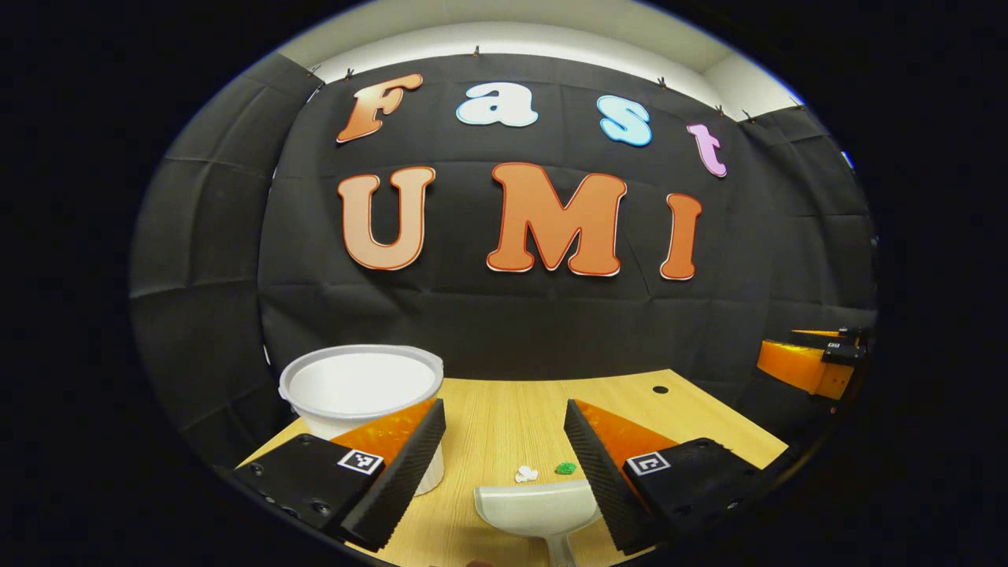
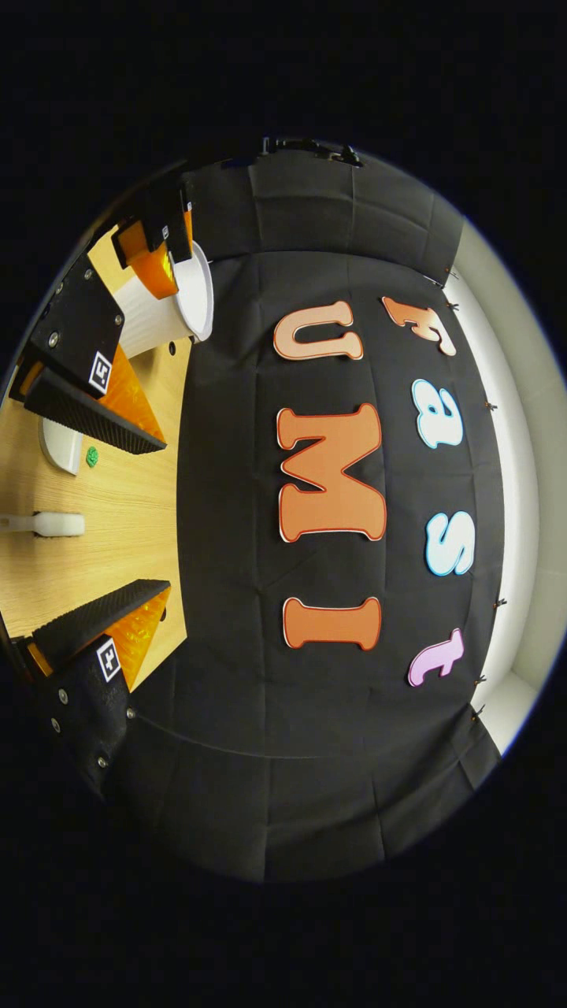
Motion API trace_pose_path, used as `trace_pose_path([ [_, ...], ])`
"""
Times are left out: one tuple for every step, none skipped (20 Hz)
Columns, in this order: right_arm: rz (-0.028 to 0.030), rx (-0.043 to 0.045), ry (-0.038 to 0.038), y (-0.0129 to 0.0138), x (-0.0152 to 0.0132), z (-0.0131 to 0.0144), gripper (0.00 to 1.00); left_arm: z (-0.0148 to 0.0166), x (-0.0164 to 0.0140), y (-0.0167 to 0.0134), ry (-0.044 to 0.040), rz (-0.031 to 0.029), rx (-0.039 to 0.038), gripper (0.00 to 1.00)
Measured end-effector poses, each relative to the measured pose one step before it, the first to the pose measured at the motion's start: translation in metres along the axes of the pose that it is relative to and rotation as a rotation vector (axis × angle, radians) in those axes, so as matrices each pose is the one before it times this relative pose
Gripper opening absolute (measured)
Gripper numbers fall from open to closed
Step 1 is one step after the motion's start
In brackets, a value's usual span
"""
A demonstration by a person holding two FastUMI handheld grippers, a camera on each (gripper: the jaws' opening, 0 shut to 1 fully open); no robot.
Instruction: Pick up the small broom and dustpan from the desktop, sweep the trash into the dustpan with the broom, and then empty the trash into the garbage bin.
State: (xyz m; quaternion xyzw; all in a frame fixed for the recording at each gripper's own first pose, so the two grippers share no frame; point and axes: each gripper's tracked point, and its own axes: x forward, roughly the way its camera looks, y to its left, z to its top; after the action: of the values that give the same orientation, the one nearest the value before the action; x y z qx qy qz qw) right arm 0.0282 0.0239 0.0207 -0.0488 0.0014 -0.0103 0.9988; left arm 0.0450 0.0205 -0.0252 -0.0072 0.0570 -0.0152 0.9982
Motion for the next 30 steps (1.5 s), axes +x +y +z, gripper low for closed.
trace_pose_path([
  [-0.00055, -0.00057, 0.00184, -0.00131, 0.00142, -0.00056, 0.96, 0.00157, 0.00097, 0.00012, -0.00124, 0.00294, -0.00016, 0.96],
  [0.00021, -0.00271, 0.00362, -0.00036, 0.00056, -0.00196, 0.96, -0.00169, 0.00052, 0.00087, 0.00413, 0.00248, 0.00265, 0.96],
  [0.00097, -0.00166, 0.00241, 0.00028, 0.00126, -0.00099, 0.96, -0.00176, 0.00103, -0.0013, 0.00873, -0.00472, 0.00347, 0.96],
  [0.00075, -0.00151, 0.00454, -0.00099, 0.00247, -0.00101, 0.96, -0.00404, 0.00094, -0.0012, 0.01129, -0.00238, 0.00368, 0.96],
  [0.00138, 0.00042, 0.00207, 0.00031, 0.00112, -0.00101, 0.96, -0.00224, 0.00124, -0.00004, 0.01049, 0.00122, 0.00494, 0.96],
  [0.00311, 0.00201, 0.00332, 0.00057, -0.00065, -0.00082, 0.96, -0.0036, 0.00089, -0.00068, 0.01257, 0.00075, 0.00302, 0.96],
  [0.00129, 0.00091, 0.00352, -0.00012, 0.00059, -0.0012, 0.96, -0.00494, 0.00192, -0.00114, 0.01669, -0.00108, -0.00065, 0.96],
  [-0.0008, -0.00158, 0.00198, -0.00137, 0.00106, -0.00139, 0.96, -0.00635, 0.00079, -0.00296, 0.02263, -0.00941, -0.00527, 0.96],
  [-0.00153, -0.00171, 0.00156, -0.00155, 0.00048, -0.00044, 0.96, -0.00723, 0.00306, -0.00452, 0.03112, -0.0179, -0.00613, 0.96],
  [-0.00101, 0.00117, 0.00242, -0.00109, -0.0004, -0.00164, 0.96, -0.00729, 0.00106, -0.006, 0.03417, -0.02321, -0.00238, 0.96],
  [0.0003, 0.00456, 0.00466, -0.00092, -0.00003, -0.00193, 0.96, -0.01025, 0.00311, -0.00811, 0.0429, -0.03775, 0.00394, 0.96],
  [-0.00048, 0.0057, 0.00701, -0.00197, 0.0015, -0.0032, 0.96, -0.01313, 0.00433, -0.00615, 0.05088, -0.02783, 0.00897, 0.96],
  [-0.0013, 0.00608, 0.00862, -0.00265, 0.00093, -0.0038, 0.96, -0.01528, 0.00419, -0.00219, 0.06018, -0.00688, 0.00945, 0.96],
  [-0.00134, 0.00554, 0.00964, -0.00323, 0.00028, -0.0045, 0.96, -0.01328, 0.00539, -0.00107, 0.06981, -0.00565, 0.01009, 0.96],
  [-0.00197, 0.00646, 0.00871, -0.00384, 0.00111, -0.00394, 0.96, -0.01342, 0.00482, -0.00061, 0.07461, -0.01123, 0.00628, 0.96],
  [-0.00325, 0.00753, 0.00873, -0.00484, 0.00131, -0.00452, 0.96, -0.0191, 0.00151, -0.00097, 0.07849, -0.01087, -0.01182, 0.96],
  [-0.00278, 0.01118, 0.00864, -0.00506, 0.00088, -0.0036, 0.96, -0.02169, 0.00707, -0.00013, 0.08468, -0.02541, -0.02697, 0.96],
  [-0.00349, 0.01319, 0.01053, -0.00472, 0.00061, -0.00601, 0.96, -0.01824, 0.00212, -0.00402, 0.10429, -0.0321, -0.04261, 0.96],
  [-0.00413, 0.01512, 0.01134, -0.00574, 0.00141, -0.0059, 0.96, -0.01264, -0.00101, 0.00175, 0.08195, -0.01716, -0.03529, 0.97],
  [-0.00557, 0.01533, 0.01401, -0.00703, 0.00157, -0.00717, 0.96, -0.01359, 0.00235, -0.00138, 0.07436, -0.01254, -0.01942, 0.98],
  [-0.00489, 0.01538, 0.01612, -0.00673, 0.00145, -0.00618, 0.96, -0.00993, 0.00114, 0.00083, 0.06321, 0.00404, -0.00475, 0.99],
  [0.00107, 0.01761, 0.01792, -0.00445, 0.00204, -0.00589, 0.96, -0.00743, 0.00292, 0.00238, 0.05183, 0.0126, 0.0087, 0.99],
  [0.00083, 0.01448, 0.01552, -0.00577, 0.00187, -0.00563, 0.96, -0.00397, 0.00339, 0.00272, 0.03555, 0.01412, 0.00772, 0.99],
  [-0.00216, 0.00862, 0.00947, -0.0055, 0.0012, -0.00325, 0.96, -0.00204, 0.00568, 0.00239, 0.03206, 0.00475, -0.0026, 0.99],
  [-0.00323, 0.00156, 0.00283, -0.00485, 0.00208, -0.00009, 0.96, -0.00117, 0.005, -0.00237, 0.02919, -0.00741, -0.01681, 0.99],
  [-0.00394, -0.00651, -0.00227, -0.0056, 0.00077, 0.00072, 0.96, 0.00135, 0.00146, -0.00333, 0.01874, -0.00806, -0.01617, 0.99],
  [-0.00334, -0.00635, -0.00088, -0.00512, 0.00148, 0.00039, 0.96, 0.0003, 0.00128, -0.00395, 0.02688, -0.00661, -0.01139, 0.98],
  [0.00275, -0.00077, -0.00089, -0.00442, 0.0016, 0.00088, 0.96, -0.00243, 0.00193, -0.00296, 0.02389, 0.00286, -0.00821, 0.98],
  [0.00487, 0.00612, 0.00477, -0.0031, 0.0019, 0.00001, 0.96, 0.00019, 0.00396, 0.00169, 0.01918, 0.01776, 0.00041, 0.98],
  [0.005, 0.01064, 0.0089, -0.00337, 0.00244, -0.00221, 0.96, -0.00491, 0.00464, 0.0012, 0.01931, 0.02053, 0.00492, 0.98],
])
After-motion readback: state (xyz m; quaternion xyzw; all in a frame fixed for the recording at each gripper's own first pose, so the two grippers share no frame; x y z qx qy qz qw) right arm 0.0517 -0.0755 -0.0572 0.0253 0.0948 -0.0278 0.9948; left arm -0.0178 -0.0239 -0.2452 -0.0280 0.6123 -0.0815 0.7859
